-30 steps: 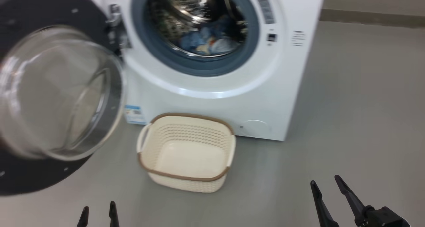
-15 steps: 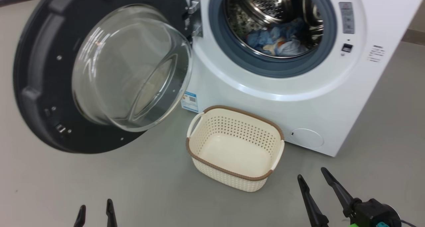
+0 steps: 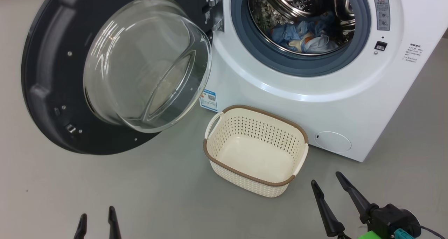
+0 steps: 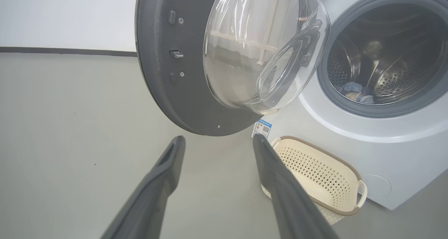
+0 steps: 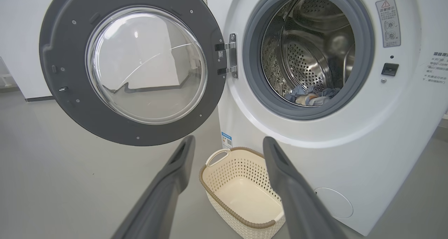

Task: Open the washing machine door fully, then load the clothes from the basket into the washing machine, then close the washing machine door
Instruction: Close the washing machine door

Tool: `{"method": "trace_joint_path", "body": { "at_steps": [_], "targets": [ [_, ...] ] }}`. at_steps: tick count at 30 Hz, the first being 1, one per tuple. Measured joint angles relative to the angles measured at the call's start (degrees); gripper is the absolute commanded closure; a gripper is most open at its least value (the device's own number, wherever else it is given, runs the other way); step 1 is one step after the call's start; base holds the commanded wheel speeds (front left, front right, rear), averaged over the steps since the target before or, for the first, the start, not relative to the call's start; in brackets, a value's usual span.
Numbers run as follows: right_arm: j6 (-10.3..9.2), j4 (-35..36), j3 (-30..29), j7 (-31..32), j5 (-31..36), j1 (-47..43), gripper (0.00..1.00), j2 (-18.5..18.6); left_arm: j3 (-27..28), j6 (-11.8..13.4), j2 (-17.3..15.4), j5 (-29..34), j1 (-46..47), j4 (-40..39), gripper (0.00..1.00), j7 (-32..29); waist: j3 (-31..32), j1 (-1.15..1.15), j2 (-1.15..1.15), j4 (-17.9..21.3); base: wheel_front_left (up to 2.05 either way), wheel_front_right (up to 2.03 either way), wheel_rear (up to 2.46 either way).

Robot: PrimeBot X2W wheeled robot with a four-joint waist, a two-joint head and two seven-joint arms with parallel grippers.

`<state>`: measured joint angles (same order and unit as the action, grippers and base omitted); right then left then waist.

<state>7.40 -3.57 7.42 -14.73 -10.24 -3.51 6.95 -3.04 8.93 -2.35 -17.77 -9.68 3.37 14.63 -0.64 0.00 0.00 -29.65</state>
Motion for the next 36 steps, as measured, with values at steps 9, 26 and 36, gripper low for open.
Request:
{"method": "trace_joint_path", "body": {
  "at_steps": [9,26,36],
  "targets": [
    [0.00,-0.12,0.16,0.00,-0.10,0.09,0.00,0.22,8.33,0.44,0.09,-14.74,-0.58,-0.25,1.00,0.00,-0.31,0.00,0.00,-0.27,0.00,0.00,0.00],
    [0.00,0.21,-2.14,0.00,-0.09,-0.05,0.00,-1.38,37.26,-7.09,-12.26,-39.33,25.11,19.04,1.00,-7.92,-0.41,0.00,0.00,0.38,0.00,0.00,0.00],
    [0.00,0.52,-2.15,0.00,0.01,-0.10,0.00,-1.31,41.84,-2.12,-24.36,-44.76,44.53,36.74,1.00,-12.20,-0.43,0.00,0.00,3.72,0.00,0.00,0.00]
  ]
}}
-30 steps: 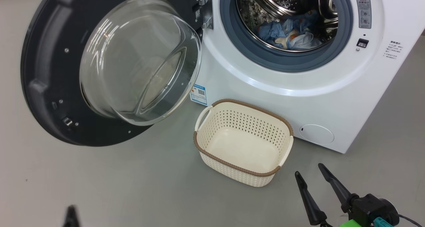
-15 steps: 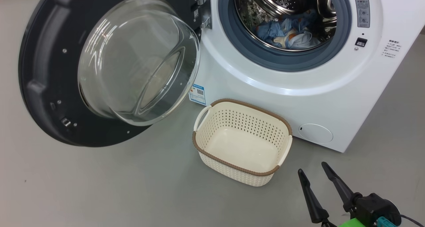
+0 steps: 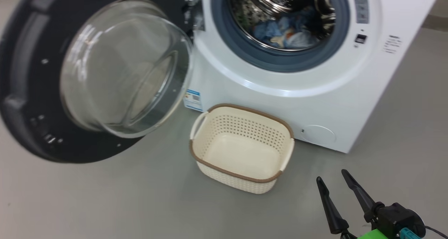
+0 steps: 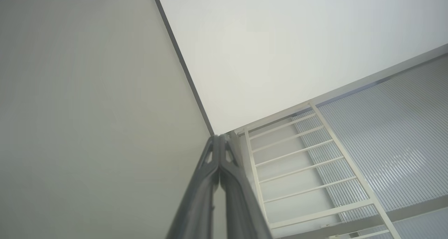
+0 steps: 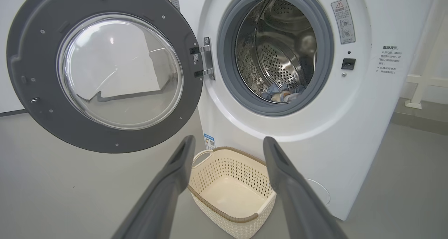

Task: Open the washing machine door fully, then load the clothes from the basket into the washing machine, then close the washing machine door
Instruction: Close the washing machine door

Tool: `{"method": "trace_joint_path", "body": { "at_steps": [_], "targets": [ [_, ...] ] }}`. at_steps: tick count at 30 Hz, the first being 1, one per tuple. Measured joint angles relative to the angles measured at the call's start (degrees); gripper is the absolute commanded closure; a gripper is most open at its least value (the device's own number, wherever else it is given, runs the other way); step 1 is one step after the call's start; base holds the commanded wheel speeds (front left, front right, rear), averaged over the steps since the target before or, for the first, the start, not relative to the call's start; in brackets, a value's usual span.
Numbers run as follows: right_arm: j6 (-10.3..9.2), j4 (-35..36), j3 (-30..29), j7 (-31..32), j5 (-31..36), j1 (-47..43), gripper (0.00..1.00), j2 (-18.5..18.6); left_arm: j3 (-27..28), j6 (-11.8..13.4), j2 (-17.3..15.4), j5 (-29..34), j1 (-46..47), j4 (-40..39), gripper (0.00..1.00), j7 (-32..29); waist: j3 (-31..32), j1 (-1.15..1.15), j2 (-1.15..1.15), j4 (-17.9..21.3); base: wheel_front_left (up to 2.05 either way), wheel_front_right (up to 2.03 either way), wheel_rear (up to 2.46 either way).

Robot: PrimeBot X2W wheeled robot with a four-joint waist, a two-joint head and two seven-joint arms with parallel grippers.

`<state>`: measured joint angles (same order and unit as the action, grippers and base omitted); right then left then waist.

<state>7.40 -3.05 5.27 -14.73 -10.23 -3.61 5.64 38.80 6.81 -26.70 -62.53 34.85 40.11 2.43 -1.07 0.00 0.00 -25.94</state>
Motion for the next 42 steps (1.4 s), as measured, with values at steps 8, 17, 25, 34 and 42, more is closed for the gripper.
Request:
{"method": "trace_joint_path", "body": {
  "at_steps": [8,17,25,34,42],
  "targets": [
    [0.00,-0.05,0.12,0.00,-0.02,-0.01,0.00,1.49,2.65,-0.62,-2.65,-3.34,5.64,6.22,1.00,-1.14,-1.31,0.00,0.00,5.30,0.00,0.00,0.00],
    [0.00,-0.48,-0.09,0.00,-1.01,0.00,0.00,2.91,5.67,-1.01,-4.12,-7.59,9.85,9.38,1.00,-4.99,-3.54,0.00,0.00,11.61,0.00,0.00,0.00],
    [0.00,-0.41,-0.74,0.00,-1.90,0.10,0.00,3.83,5.38,-0.93,-3.81,-10.02,10.40,10.40,1.00,-10.83,-6.55,0.00,0.00,14.52,0.00,0.00,0.00],
    [0.00,-0.43,-1.11,0.00,-2.43,0.10,0.00,4.22,5.15,-0.46,-2.12,-12.57,11.16,10.42,1.00,-17.35,-7.64,0.00,0.00,15.09,0.00,0.00,0.00],
    [0.00,-0.47,-1.57,0.00,-2.45,0.10,0.00,4.42,2.45,0.57,-2.69,-12.66,8.71,7.99,1.00,-27.37,-7.17,0.00,0.00,14.47,0.00,0.00,0.00]
  ]
}}
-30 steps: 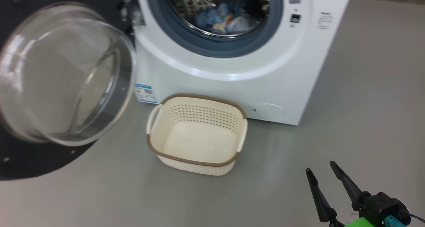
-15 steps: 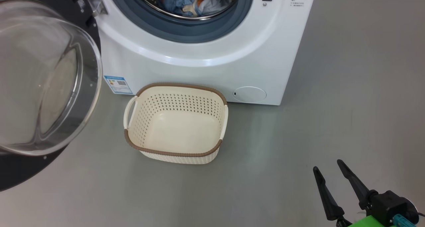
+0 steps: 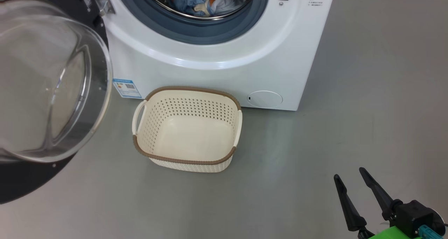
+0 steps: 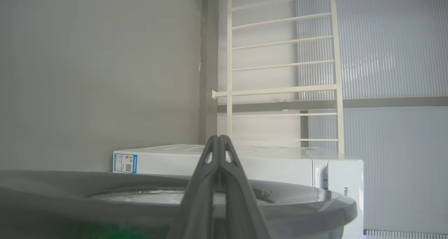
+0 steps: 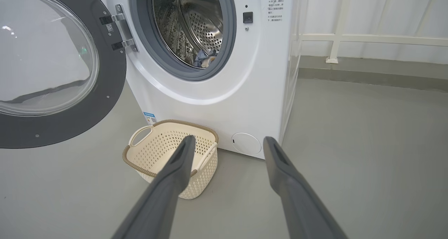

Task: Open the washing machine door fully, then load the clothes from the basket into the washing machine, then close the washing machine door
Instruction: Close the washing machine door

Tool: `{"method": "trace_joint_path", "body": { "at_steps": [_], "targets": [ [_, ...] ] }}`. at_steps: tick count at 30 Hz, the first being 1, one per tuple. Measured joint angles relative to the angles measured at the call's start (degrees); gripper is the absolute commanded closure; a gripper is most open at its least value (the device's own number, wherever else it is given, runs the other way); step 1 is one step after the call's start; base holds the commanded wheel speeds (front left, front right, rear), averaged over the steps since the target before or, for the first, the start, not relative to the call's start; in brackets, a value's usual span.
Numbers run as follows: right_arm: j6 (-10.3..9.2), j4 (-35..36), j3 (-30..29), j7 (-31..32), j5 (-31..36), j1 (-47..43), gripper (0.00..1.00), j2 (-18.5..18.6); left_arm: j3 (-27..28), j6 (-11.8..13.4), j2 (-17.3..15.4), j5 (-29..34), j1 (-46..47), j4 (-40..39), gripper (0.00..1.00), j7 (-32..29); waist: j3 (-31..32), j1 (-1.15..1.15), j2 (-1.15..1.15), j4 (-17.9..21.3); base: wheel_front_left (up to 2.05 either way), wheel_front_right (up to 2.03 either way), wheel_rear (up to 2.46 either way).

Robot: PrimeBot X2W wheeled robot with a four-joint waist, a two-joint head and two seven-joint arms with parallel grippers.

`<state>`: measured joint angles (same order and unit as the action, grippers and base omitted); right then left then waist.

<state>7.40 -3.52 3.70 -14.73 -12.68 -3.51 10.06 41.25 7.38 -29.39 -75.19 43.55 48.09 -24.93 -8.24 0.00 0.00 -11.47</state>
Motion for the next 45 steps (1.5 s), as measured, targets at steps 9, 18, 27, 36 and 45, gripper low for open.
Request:
{"method": "trace_joint_path", "body": {
  "at_steps": [9,18,27,36,45],
  "targets": [
    [0.00,-0.02,-0.10,0.00,0.01,-0.01,0.00,0.05,-4.19,-0.33,2.10,-2.16,-3.99,-5.76,1.00,-14.54,0.89,0.00,0.00,-1.10,0.00,0.00,0.00],
    [0.00,-0.08,-0.43,0.00,0.01,-0.02,0.00,-0.38,-6.47,1.72,7.60,-7.28,-7.54,-15.78,1.00,-27.05,1.60,0.00,0.00,-1.82,0.00,0.00,0.00],
    [0.00,-0.02,-0.94,0.00,0.01,-0.05,0.00,-1.74,-11.87,7.66,15.53,-9.84,-11.77,-30.39,1.00,-34.37,2.26,0.00,0.00,-2.40,0.00,0.00,0.00],
    [0.00,-0.22,-0.58,0.00,0.01,-0.03,0.00,-3.47,-18.19,9.24,24.24,-8.40,-14.18,-39.62,1.00,-32.56,2.96,0.00,0.00,-1.06,0.00,0.00,0.00],
    [0.00,-0.58,-0.30,0.00,0.01,-0.03,0.00,-4.41,-22.95,6.60,27.44,-7.61,-13.61,-38.61,1.00,-22.46,3.95,0.00,0.00,2.48,0.00,0.00,0.00]
  ]
}}
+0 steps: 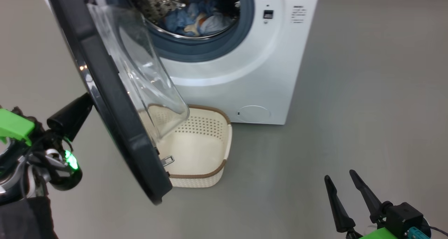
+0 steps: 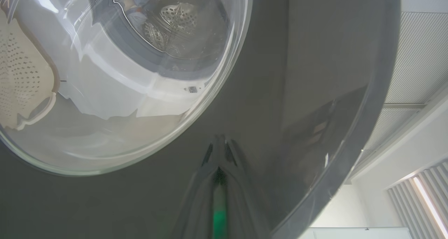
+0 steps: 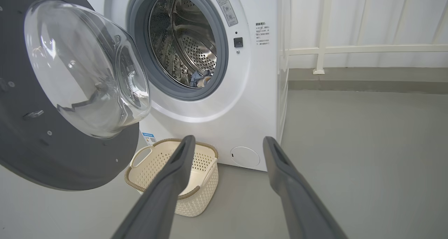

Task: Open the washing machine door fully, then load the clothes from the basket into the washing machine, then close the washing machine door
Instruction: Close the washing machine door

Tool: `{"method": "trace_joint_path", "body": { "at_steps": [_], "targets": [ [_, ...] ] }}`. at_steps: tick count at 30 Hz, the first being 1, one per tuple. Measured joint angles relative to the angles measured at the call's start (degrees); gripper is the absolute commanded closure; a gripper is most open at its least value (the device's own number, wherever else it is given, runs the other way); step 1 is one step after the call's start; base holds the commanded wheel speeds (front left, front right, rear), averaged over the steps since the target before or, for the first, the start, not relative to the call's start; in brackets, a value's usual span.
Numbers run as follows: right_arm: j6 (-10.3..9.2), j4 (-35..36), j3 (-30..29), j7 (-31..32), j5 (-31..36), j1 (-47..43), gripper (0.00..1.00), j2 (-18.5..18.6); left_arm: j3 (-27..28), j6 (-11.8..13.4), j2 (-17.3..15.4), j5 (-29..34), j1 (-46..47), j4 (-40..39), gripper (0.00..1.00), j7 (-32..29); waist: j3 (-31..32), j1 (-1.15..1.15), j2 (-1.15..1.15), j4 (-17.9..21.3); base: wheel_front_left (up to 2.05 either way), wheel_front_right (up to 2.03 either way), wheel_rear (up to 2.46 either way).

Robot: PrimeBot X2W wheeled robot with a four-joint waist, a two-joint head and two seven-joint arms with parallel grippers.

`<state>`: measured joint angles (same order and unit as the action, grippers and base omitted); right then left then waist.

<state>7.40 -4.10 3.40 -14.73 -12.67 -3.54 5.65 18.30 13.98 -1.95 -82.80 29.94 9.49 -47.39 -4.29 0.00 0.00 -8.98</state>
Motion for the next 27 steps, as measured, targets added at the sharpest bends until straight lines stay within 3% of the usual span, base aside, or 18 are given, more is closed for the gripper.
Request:
{"method": "trace_joint_path", "body": {
  "at_steps": [27],
  "targets": [
    [0.00,-0.46,1.13,0.00,0.00,0.04,0.00,-0.20,-11.18,-10.80,0.46,-4.09,8.54,17.22,1.00,15.48,1.24,0.00,0.00,12.46,0.00,0.00,0.00]
  ]
}}
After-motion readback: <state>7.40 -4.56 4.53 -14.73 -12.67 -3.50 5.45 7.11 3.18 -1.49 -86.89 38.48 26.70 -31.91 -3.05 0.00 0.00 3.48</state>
